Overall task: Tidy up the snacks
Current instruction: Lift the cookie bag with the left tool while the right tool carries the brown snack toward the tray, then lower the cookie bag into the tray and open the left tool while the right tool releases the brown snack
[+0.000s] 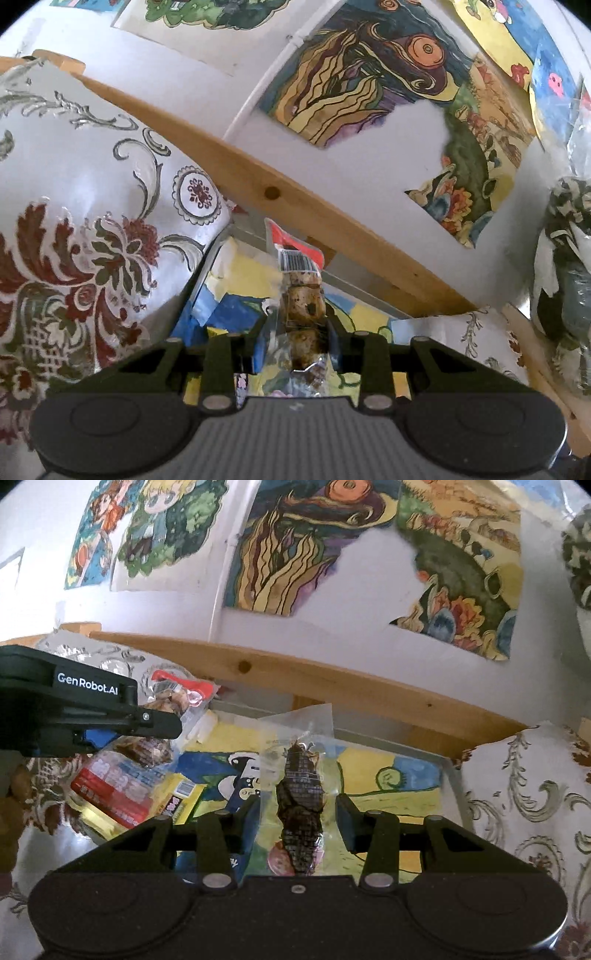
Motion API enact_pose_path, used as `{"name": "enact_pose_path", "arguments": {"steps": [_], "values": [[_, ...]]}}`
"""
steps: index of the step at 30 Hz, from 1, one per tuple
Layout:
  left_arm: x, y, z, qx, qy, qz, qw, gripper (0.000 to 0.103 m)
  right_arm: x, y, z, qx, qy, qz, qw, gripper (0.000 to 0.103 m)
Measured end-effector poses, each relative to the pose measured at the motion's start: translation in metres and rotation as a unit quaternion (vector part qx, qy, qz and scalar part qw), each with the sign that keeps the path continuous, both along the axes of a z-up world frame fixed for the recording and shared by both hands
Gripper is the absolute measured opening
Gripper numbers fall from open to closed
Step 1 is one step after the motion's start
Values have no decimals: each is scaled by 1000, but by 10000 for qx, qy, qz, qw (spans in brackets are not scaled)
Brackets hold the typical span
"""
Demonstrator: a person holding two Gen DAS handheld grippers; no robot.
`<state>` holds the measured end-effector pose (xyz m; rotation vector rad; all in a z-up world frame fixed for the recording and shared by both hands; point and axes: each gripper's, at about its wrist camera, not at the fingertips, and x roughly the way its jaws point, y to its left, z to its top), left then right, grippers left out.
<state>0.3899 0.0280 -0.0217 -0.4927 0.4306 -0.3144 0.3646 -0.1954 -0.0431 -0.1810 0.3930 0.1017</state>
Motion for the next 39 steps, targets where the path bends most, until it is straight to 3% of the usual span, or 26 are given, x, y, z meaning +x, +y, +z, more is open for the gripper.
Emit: {"name": "enact_pose_path", "arguments": {"steps": [4, 11, 30, 33, 39], "values": [[10, 2, -15, -172, 11, -95, 9998, 35, 16, 9, -10, -137, 169, 54, 9997, 45], [24, -1, -37, -147, 237, -169, 9995, 35, 34, 17, -29, -293, 458, 34, 9985, 46], [34, -17, -47, 266, 291, -254, 9989, 37, 46, 14, -49, -195, 744, -64, 9970, 50], [35, -14, -46, 107, 313, -254, 9991, 41, 44, 11, -51, -99, 822, -116, 9965, 52], [28, -15, -37, 165, 270, -214, 9993, 56, 33, 5, -42, 65, 779, -203, 9967, 63]]}}
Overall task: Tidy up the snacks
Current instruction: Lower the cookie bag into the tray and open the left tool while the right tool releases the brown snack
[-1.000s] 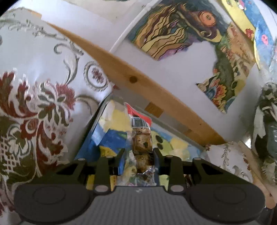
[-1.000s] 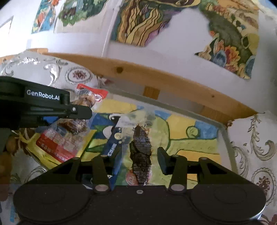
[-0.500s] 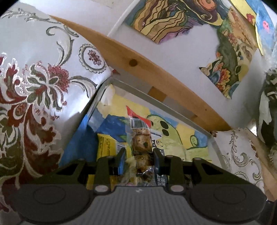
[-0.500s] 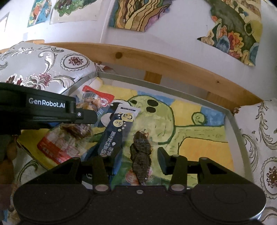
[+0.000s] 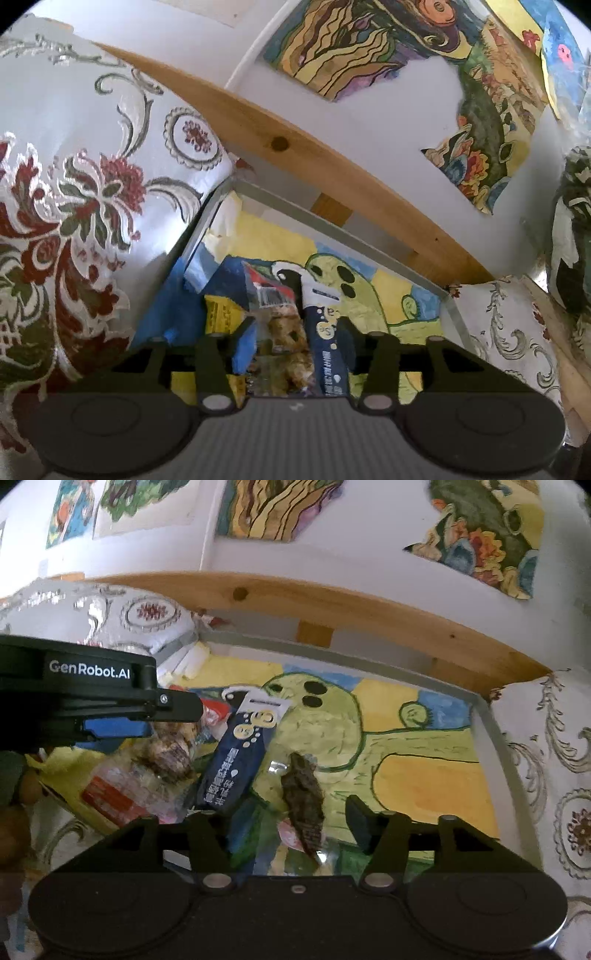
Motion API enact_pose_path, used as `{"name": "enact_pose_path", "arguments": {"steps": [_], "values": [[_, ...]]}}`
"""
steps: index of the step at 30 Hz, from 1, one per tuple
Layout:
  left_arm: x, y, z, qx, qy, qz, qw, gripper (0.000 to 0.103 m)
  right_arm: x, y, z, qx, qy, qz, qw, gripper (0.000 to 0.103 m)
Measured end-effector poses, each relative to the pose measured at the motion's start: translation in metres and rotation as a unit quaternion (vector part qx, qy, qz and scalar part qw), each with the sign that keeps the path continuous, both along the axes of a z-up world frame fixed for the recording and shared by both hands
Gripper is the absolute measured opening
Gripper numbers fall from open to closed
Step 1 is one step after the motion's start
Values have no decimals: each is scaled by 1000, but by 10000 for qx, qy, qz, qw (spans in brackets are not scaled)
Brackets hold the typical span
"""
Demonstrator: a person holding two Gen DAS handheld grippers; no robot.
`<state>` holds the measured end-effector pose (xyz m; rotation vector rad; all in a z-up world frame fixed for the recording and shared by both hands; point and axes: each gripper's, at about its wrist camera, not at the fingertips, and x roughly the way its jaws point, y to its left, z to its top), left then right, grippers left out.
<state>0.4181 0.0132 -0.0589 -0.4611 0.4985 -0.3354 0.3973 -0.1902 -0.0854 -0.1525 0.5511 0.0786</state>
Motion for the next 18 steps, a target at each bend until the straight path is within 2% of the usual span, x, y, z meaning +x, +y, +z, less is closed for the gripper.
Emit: {"name": "enact_pose_path", "arguments": {"steps": [2, 5, 11, 18], "values": [[-7, -1, 7, 34, -91, 20, 10000, 68, -7, -5, 8, 93, -71, -83, 9999, 67], [-21, -1, 19, 133, -316, 55, 9994, 81, -18, -13, 21, 268, -194, -211, 9992, 72], [-50, -5, 43, 414, -521, 140, 9977, 98, -49, -30, 49, 538, -527, -427, 9962, 83], [-89, -9, 68, 646, -740, 311, 9947, 103, -89, -43, 76, 636, -963, -548, 9918, 96]]}}
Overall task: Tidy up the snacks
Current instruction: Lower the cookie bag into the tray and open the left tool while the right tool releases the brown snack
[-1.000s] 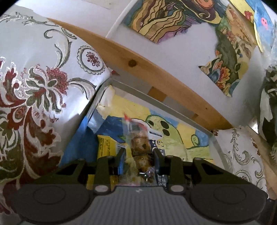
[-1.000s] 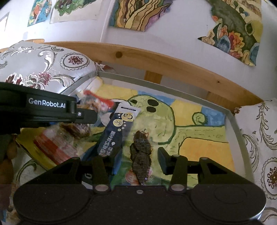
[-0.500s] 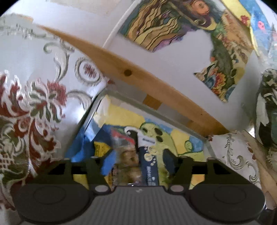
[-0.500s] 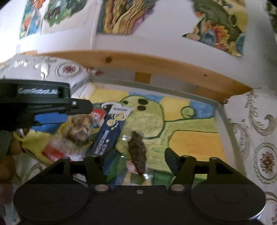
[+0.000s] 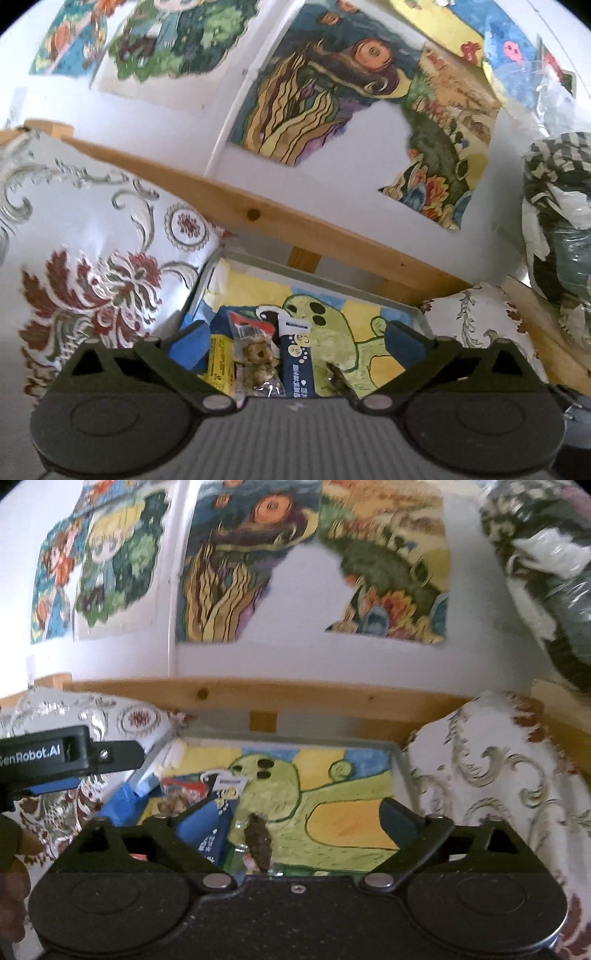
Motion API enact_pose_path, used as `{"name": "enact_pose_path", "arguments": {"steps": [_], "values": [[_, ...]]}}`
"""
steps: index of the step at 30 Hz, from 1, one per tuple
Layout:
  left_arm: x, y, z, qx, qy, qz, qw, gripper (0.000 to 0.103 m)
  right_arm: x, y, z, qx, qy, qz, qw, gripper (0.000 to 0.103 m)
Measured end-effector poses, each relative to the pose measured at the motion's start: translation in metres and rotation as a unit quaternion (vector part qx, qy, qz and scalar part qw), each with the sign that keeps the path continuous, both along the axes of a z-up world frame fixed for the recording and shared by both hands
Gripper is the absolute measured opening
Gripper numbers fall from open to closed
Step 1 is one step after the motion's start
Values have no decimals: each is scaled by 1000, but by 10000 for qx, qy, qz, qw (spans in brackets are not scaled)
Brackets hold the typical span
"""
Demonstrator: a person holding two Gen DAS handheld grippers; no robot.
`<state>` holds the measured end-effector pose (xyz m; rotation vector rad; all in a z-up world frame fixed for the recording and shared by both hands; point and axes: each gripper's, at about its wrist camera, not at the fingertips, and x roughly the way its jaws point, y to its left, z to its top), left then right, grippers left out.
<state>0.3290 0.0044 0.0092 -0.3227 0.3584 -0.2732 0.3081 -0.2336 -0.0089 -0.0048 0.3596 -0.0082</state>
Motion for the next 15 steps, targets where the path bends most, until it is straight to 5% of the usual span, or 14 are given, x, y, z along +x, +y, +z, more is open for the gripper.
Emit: {"name": "enact_pose_path", "arguments": {"steps": [15], "values": [[-83, -2, 30, 587, -126, 373, 9975, 103, -99, -27, 26, 284, -512, -141, 9982, 102]]}}
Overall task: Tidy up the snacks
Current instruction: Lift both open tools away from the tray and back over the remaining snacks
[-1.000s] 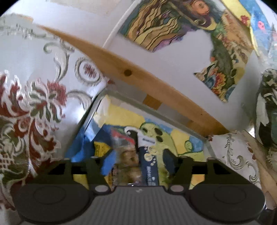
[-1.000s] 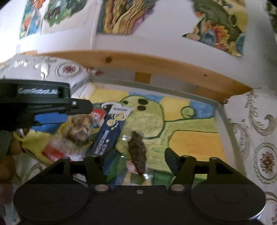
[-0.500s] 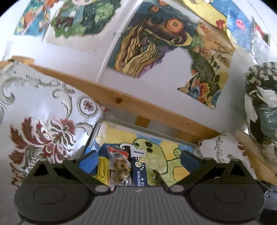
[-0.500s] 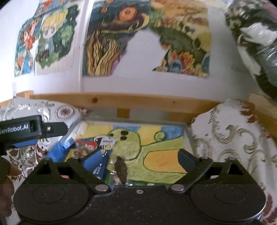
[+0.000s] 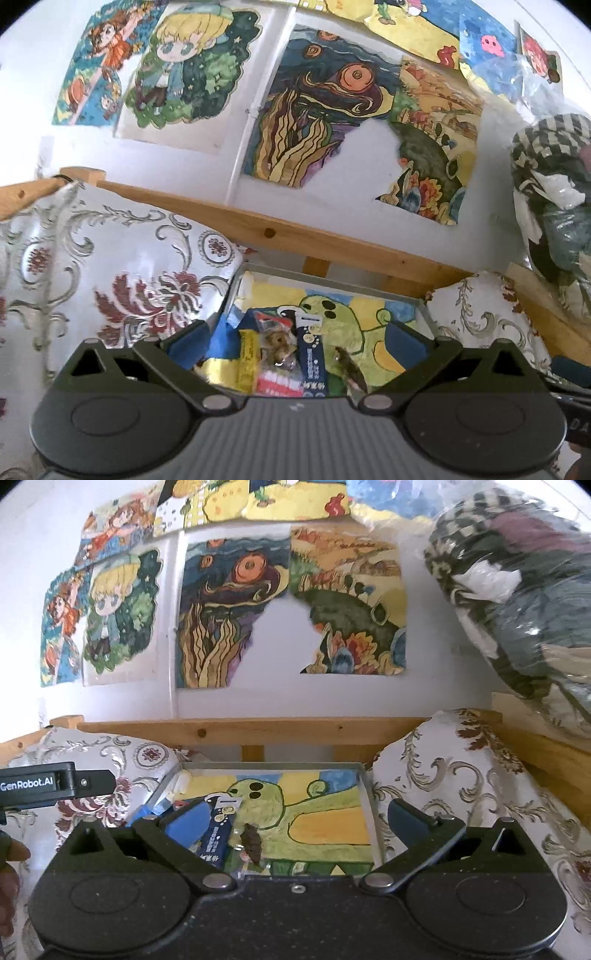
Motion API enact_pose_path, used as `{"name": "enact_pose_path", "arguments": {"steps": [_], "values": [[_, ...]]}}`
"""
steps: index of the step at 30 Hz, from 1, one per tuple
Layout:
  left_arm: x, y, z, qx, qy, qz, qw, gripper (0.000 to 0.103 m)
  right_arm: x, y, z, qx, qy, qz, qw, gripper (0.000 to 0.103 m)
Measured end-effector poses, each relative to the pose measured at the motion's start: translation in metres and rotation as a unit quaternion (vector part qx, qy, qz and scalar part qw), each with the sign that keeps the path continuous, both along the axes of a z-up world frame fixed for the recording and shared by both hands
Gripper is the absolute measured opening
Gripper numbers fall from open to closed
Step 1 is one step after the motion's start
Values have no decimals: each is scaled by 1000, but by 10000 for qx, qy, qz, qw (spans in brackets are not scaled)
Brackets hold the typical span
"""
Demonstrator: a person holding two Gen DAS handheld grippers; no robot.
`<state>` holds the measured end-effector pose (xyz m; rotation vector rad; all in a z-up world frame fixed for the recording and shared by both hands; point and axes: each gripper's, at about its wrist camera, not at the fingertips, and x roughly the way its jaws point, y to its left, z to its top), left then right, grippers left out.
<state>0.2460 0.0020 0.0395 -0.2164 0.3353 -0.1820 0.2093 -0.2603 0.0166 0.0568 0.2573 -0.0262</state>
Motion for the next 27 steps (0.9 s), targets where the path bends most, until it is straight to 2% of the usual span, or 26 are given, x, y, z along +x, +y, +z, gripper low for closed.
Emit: {"name": "enact_pose_path", "arguments": {"steps": [6, 14, 27], "values": [[-38, -2, 2, 169, -43, 61, 9998, 103, -41, -5, -3, 44, 72, 43, 10000, 102], [-83, -6, -4, 435, 96, -15, 9990, 103, -93, -14, -8, 159, 201, 7, 9997, 102], [-141, -19, -30, 885, 609, -243, 9939, 103, -143, -23, -17, 301, 521, -77, 9982, 102]]}}
